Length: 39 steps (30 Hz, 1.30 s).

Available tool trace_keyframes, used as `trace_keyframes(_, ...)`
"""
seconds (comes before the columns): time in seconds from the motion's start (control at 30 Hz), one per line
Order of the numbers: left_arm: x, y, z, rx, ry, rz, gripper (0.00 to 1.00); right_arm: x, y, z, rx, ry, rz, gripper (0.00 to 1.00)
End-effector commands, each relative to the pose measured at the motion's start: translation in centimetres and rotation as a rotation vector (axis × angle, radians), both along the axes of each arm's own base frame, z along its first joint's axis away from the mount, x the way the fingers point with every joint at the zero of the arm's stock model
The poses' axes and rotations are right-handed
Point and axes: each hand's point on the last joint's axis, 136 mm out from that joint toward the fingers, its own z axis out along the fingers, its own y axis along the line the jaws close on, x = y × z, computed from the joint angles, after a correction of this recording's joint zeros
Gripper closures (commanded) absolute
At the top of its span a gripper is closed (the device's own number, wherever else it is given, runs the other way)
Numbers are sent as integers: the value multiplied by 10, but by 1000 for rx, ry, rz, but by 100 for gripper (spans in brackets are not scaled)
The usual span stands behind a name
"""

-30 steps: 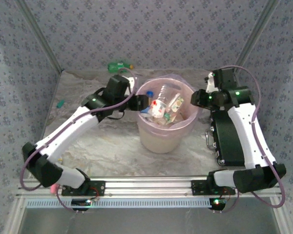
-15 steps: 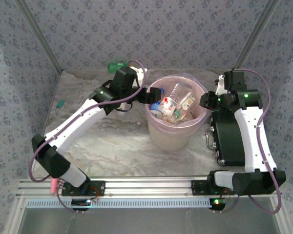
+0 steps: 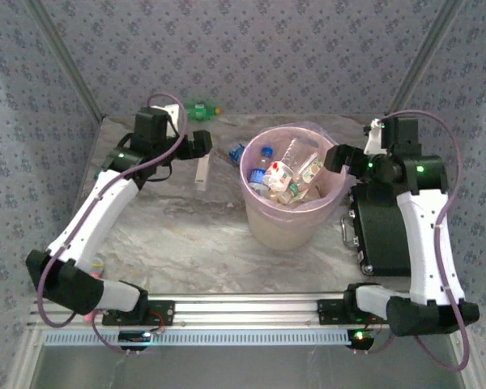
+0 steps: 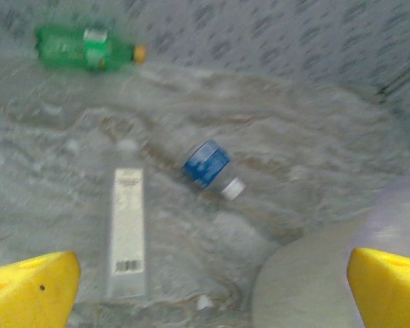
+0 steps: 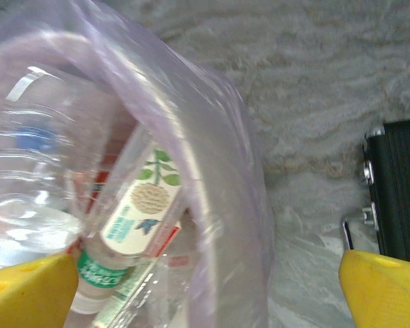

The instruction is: Put the plastic bottles in the bin

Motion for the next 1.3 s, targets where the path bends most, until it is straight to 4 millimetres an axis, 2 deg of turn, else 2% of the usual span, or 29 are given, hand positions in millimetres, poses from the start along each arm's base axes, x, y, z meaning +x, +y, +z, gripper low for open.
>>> trace_keyframes(0.0,13,4,-69,66,118,26,0,-12,4,47,46,-143,0,0)
trace_keyframes(0.13,28,1,-117,121,196,23,0,-25,8,73,77,-215,12,0)
trace_keyframes(0.2,36,3,-135,161,219,33,0,-31,8,80,80,-236,17,0)
trace_keyframes(0.3,46,3,-161,218,266,34,0,-38,8,83,81,-247,17,0)
trace_keyframes(0.43,54,0,-201,257,340,20,4,-40,7,78,82,-223,8,0)
trace_keyframes(0.53,56,1,-221,278,372,24,12,-42,8,75,86,-211,13,0)
trace_keyframes(0.7,57,1,-234,287,398,33,27,-44,8,74,78,-209,18,0)
trace_keyframes(0.83,58,3,-229,291,390,43,42,-42,7,72,72,-205,17,0)
trace_keyframes(0.97,59,8,-207,307,350,48,50,-41,7,70,68,-202,19,0)
trace_keyframes(1.17,57,11,-152,316,273,27,54,-35,6,62,63,-187,12,0)
trace_keyframes(1.27,48,11,-110,298,217,11,56,-30,5,57,69,-174,2,1)
